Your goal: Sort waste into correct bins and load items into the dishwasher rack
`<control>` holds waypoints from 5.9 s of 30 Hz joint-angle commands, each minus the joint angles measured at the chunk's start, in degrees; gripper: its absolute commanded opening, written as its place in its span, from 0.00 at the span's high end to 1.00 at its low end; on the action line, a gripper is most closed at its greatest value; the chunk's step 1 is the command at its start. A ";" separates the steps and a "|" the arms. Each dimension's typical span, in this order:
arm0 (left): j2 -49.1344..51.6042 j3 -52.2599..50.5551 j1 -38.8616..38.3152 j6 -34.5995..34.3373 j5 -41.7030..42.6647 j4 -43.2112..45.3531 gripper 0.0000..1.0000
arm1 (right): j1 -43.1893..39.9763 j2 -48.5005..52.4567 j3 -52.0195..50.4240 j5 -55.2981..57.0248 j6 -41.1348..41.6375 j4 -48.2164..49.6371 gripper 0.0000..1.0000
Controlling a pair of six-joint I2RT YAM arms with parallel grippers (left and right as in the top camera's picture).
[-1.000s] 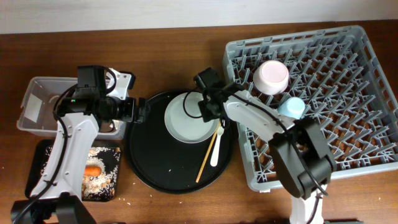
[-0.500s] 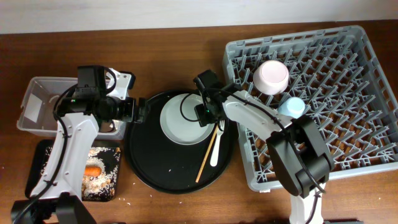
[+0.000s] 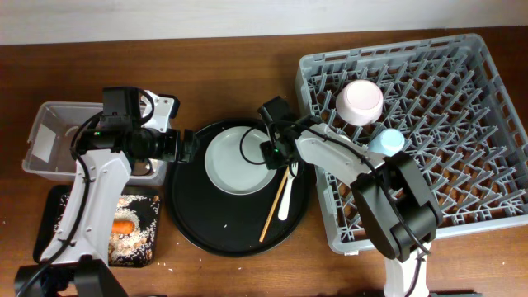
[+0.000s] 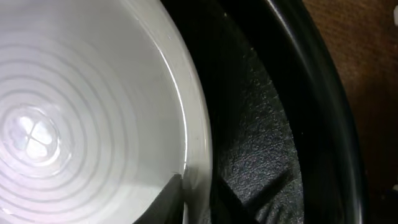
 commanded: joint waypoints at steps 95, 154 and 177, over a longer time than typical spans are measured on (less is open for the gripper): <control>0.09 -0.28 0.35 0.31 0.17 0.15 0.01 | 13.27 -11.19 -12.52 19.52 51.67 -5.11 0.68; 0.09 -0.28 0.35 0.31 0.17 0.15 0.01 | -22.77 -20.37 -1.90 6.78 -12.04 -22.34 0.44; 0.09 -0.28 0.35 0.31 0.17 0.15 0.01 | 5.51 -19.54 10.40 3.21 24.46 -32.85 0.96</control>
